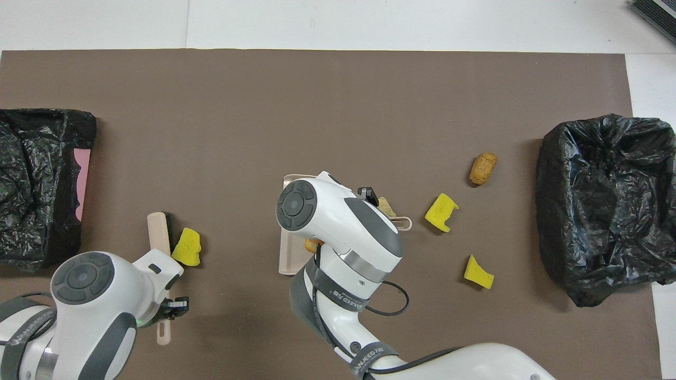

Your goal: Sweep and dump trash in bin

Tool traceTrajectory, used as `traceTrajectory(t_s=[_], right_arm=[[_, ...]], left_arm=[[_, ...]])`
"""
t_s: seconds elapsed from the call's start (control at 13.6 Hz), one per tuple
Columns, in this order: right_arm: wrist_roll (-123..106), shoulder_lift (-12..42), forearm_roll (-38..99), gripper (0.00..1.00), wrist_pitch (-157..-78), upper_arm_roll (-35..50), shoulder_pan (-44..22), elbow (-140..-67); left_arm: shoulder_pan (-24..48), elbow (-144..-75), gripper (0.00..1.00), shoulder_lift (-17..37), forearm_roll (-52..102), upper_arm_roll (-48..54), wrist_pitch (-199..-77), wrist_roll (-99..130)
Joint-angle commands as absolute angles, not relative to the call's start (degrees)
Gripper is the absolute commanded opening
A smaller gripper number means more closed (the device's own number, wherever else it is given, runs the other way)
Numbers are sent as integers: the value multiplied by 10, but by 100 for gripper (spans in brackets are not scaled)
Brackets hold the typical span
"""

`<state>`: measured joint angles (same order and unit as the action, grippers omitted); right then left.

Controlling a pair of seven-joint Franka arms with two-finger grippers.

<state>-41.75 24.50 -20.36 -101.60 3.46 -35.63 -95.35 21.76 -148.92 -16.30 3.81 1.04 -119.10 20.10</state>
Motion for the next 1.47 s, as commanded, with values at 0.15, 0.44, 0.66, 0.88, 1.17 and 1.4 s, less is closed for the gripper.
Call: traceTrajectory(t_s=[0.15,0.44,0.66,0.88,1.17,1.4], right_arm=[[-401,246,-192,0,-1027,40,-354,-959],[-401,245,-193,0,-1018,40,-354,-959],[-401,245,-199,0,-1005,40,-354,-956],[-401,245,-200,0,-999,40,-354,-955],[-400,243,-189,0,-1016,41,-337,-955],[-399,244,-166,0,-1033,40,-337,-955]], left_arm=[[301,-1454,0,-130,101,6,-1221,192],[344,-1400,0,-97,141,8,-1223,192],[366,-1360,0,-76,156,8,-1225,208],[361,-1336,0,-62,155,4,-1209,238],[332,-1334,0,-80,106,2,-1144,238],[325,-1335,0,-82,74,1,-1130,244]])
